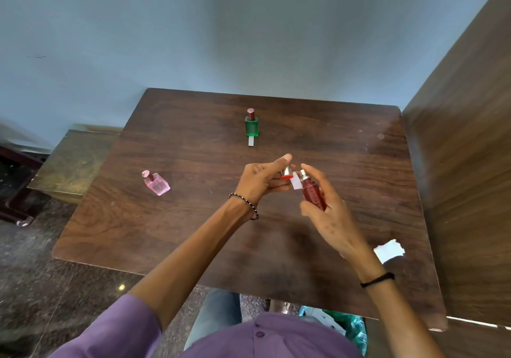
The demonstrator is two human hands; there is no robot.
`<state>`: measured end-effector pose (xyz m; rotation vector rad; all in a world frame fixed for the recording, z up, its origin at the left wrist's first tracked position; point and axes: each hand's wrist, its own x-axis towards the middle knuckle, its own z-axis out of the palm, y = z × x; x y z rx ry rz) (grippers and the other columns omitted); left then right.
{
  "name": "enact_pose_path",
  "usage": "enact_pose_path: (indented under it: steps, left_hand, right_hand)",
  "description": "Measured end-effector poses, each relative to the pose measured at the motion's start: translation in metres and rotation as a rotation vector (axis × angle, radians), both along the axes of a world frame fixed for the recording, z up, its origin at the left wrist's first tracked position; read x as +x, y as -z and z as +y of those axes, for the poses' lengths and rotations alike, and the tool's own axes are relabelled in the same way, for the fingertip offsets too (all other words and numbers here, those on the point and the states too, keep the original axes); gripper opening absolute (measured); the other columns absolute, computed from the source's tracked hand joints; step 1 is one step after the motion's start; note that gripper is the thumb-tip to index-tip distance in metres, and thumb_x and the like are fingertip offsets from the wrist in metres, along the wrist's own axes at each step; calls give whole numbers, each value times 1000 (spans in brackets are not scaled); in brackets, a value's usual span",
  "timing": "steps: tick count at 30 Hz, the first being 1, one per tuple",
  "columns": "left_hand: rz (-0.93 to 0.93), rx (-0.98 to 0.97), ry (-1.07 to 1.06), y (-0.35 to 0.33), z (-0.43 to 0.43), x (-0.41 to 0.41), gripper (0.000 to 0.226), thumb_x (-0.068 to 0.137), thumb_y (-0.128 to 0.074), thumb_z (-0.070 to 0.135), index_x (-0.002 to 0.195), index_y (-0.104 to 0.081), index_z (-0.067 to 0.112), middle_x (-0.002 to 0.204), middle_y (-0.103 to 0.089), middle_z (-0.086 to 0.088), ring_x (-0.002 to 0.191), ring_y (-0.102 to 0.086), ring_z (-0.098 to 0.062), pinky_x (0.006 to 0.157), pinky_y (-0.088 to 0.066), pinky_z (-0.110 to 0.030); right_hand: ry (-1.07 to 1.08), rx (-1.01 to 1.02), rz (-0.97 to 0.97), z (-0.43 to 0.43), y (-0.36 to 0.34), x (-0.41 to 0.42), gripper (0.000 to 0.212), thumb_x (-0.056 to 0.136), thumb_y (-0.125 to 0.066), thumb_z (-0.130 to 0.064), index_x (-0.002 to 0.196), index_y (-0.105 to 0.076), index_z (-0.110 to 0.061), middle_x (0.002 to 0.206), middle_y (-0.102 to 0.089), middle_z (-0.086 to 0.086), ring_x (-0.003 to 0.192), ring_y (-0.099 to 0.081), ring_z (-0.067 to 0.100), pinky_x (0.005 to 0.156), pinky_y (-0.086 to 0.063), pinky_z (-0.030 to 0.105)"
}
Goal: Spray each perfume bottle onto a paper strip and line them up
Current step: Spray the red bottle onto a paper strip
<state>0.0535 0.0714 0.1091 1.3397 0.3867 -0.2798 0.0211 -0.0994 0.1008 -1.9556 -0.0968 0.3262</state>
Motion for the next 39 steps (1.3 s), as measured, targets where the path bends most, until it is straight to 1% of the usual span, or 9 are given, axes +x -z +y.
enact_pose_path:
  steps: [4, 7, 10, 15, 21, 24, 29, 34, 39]
  left_hand:
    - [26, -64, 24, -3, -2, 0, 47, 92, -65, 33, 103, -69, -13, 98, -74, -23, 92, -74, -29, 82, -60, -35]
    - [70, -112, 5, -4, -1, 1, 38, 91, -67, 32, 95, -72, -5, 91, -76, -18, 87, -74, -26, 77, -60, -33]
    - [111, -151, -14, -2, 0, 3, 34, 89, -68, 33, 91, -73, -1, 90, -76, -17, 83, -75, -24, 72, -60, -32]
    - [146, -169, -26, -2, 1, 3, 44, 89, -68, 34, 105, -70, -6, 99, -75, -21, 85, -75, -25, 73, -61, -32]
    - [152, -175, -19, -2, 3, 3, 47, 90, -67, 36, 111, -68, -7, 102, -75, -18, 88, -74, -24, 72, -61, -31]
    - [157, -175, -9, -1, 4, 2, 43, 90, -67, 35, 105, -71, -4, 98, -75, -18, 86, -75, -24, 72, -61, -31]
    - [158, -206, 8, -2, 6, 0, 39, 91, -65, 35, 101, -72, -2, 100, -75, -17, 89, -75, -25, 72, -61, -31]
    - [143, -221, 28, -3, 8, 1, 36, 92, -63, 36, 99, -73, 2, 103, -75, -18, 97, -73, -28, 80, -60, -35]
    - [136, -213, 62, -3, 8, 1, 37, 92, -62, 36, 102, -73, 2, 106, -74, -18, 99, -72, -28, 83, -60, -35]
  right_hand:
    - [-23, -234, -107, 8, 4, 0, 72, 89, -64, -28, 140, -29, -65, 103, -50, -2, 84, -58, 11, 70, -53, 25]
    - [0, -324, -160, 12, 8, 0, 75, 88, -66, -29, 141, -26, -63, 104, -45, -3, 86, -57, 13, 73, -58, 33]
    - [23, -404, -219, 15, 12, -1, 77, 87, -68, -31, 143, -24, -60, 106, -42, -3, 84, -56, 14, 71, -58, 32]
    - [35, -504, -255, 18, 17, -1, 78, 87, -69, -35, 146, -22, -54, 110, -39, -2, 87, -54, 17, 67, -51, 25]
    - [17, -564, -264, 19, 18, -3, 80, 86, -70, -37, 148, -21, -50, 112, -40, 0, 91, -52, 17, 70, -54, 29]
    - [11, -577, -264, 20, 18, -4, 80, 86, -69, -36, 150, -22, -47, 113, -41, 2, 93, -52, 18, 72, -54, 29]
    - [46, -502, -253, 22, 19, -6, 75, 87, -68, -32, 146, -25, -49, 110, -40, 1, 88, -56, 19, 64, -47, 24]
    - [81, -505, -261, 17, 15, -9, 78, 88, -68, -36, 151, -24, -50, 114, -41, 0, 89, -54, 16, 65, -43, 22]
    - [76, -520, -285, 14, 13, -12, 77, 86, -69, -43, 149, -26, -51, 116, -43, 0, 92, -54, 15, 68, -48, 24]
